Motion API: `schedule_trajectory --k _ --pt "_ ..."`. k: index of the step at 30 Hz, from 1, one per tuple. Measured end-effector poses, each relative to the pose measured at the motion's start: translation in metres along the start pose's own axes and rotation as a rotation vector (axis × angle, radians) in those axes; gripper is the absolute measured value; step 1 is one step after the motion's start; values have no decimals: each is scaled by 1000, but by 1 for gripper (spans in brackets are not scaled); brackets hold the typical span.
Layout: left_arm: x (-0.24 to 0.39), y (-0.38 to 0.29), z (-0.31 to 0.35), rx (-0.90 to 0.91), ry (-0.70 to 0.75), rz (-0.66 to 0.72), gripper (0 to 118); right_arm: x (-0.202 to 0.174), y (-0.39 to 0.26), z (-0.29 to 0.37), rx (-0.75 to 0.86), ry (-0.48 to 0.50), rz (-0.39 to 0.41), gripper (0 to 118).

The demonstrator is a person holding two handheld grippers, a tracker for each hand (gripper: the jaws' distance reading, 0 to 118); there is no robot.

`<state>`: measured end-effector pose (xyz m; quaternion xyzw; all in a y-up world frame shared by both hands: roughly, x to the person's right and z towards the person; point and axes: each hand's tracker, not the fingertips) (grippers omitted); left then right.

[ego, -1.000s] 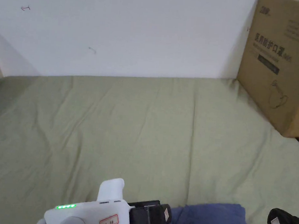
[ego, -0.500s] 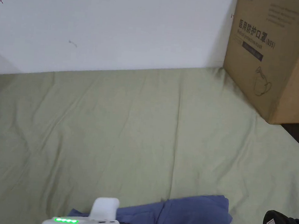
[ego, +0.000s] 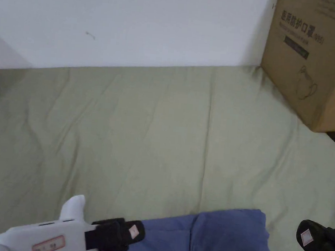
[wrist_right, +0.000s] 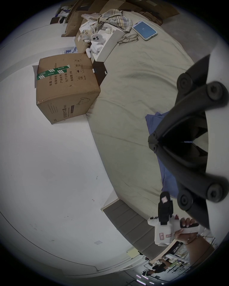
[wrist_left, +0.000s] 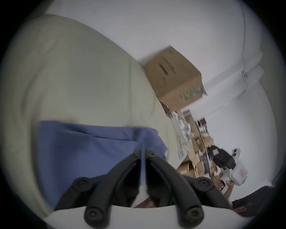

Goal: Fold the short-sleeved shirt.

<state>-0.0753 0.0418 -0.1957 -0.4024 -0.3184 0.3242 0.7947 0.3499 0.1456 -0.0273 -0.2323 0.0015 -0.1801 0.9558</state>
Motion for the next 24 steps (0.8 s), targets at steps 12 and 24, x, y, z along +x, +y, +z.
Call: schedule_trajectory --k 12,24 --pt "-138 -7 21 -179 -119 350 118 -40 -11 -22 -90 29 74 0" --pt "-170 -19 -53 -155 -20 321 7 -73 -14 -33 -147 38 128 0"
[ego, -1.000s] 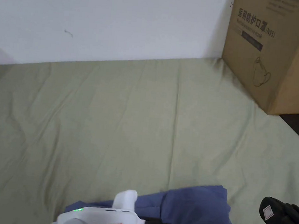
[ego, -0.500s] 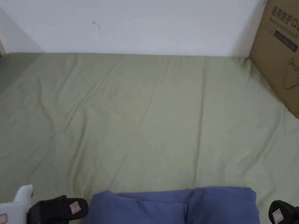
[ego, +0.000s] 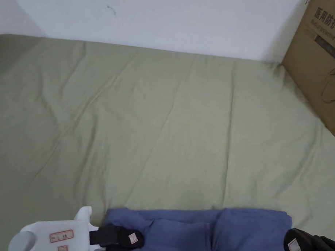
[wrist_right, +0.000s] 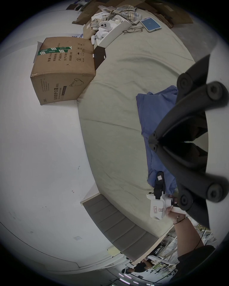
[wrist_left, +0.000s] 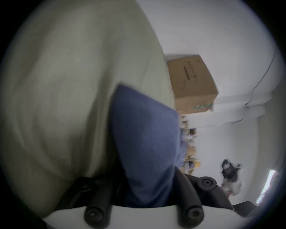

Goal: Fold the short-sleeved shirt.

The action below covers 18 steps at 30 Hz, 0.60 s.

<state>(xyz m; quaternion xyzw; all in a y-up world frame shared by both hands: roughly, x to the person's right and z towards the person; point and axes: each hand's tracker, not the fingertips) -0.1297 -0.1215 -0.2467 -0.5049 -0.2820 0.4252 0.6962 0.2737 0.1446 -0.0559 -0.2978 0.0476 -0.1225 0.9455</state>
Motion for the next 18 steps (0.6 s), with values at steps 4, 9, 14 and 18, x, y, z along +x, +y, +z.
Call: schedule_trajectory --k 4,9,14,18 --pt "66 -5 37 27 146 -212 8 -4 0 3 -2 14 33 0" --pt "122 -19 110 154 798 -369 9 3 -3 11 28 43 23 0" --pt "166 -31 108 163 692 -396 9 14 -7 18 31 72 -11 0" --pt "196 -31 50 57 294 -214 10 26 -6 30 49 72 -28 0"
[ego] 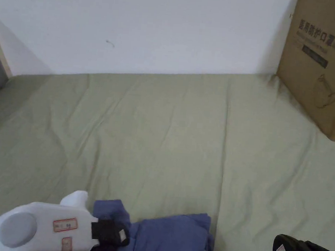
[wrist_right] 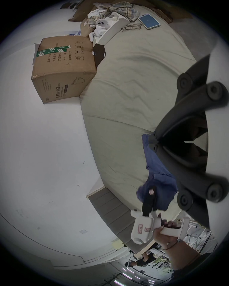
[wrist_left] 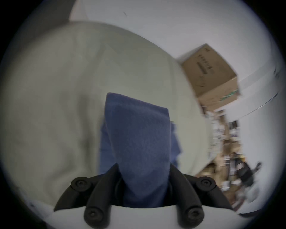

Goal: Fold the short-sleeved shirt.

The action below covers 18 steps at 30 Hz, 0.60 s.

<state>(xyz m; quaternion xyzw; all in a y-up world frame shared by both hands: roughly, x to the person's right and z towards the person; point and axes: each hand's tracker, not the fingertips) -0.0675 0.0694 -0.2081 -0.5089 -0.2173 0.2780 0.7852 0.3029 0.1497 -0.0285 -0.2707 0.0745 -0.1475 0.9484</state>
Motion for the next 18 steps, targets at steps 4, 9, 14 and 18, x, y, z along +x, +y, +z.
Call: schedule_trajectory --k 4,9,14,18 --pt "49 5 -77 -71 -138 -78 18 17 2 11 19 -34 -3 0" --pt "87 -1 -119 -129 -223 -99 118 39 1 14 15 -86 -48 0" --pt "82 2 -82 -13 -87 -230 115 50 1 12 25 -86 -78 0" --pt "83 -10 -69 46 51 -434 14 53 6 12 50 -79 -62 0"
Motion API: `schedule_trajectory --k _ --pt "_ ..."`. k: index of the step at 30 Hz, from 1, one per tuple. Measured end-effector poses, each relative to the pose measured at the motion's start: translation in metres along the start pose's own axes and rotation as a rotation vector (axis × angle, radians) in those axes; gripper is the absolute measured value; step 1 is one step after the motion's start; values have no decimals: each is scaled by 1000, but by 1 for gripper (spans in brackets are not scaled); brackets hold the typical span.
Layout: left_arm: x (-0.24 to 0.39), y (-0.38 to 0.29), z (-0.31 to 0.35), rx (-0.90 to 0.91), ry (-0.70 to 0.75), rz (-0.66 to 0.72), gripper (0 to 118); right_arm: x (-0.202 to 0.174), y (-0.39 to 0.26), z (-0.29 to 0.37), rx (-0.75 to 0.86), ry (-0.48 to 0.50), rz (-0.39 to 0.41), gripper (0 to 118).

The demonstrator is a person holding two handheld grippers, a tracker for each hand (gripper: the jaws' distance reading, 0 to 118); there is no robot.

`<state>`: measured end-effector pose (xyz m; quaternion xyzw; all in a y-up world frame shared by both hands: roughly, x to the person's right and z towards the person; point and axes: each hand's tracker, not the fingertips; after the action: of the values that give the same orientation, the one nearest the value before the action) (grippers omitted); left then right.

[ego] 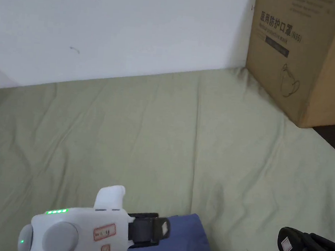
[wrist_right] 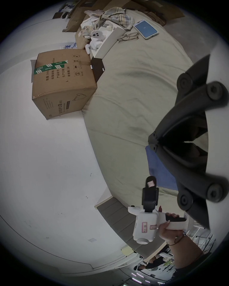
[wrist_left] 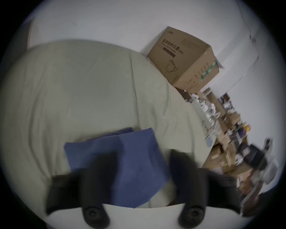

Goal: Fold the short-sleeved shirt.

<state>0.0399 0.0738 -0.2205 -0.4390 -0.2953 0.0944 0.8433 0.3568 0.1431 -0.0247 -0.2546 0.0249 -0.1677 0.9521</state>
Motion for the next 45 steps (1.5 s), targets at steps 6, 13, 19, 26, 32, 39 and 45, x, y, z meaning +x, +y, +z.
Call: schedule_trajectory --k 6,13,19,26,32,39,45 --pt "21 -11 -61 -144 -84 -1 3 10 -2 -4 -2 -13 -2 0" --pt "39 -32 -152 -306 -138 29 2 22 -9 -2 -28 -57 -22 0" --pt "65 -26 -128 -135 -290 82 3 21 -10 0 -27 -45 -39 0" --pt "78 -11 60 519 -28 -177 3 -13 12 8 107 17 49 0" --pt "79 -48 164 865 491 -422 2 -51 27 28 412 34 146 0" --pt "63 -106 181 935 623 -340 1 -72 -1 29 599 -73 241 0" --pt "56 -117 183 899 590 -292 1 -63 -6 20 488 -110 132 0"
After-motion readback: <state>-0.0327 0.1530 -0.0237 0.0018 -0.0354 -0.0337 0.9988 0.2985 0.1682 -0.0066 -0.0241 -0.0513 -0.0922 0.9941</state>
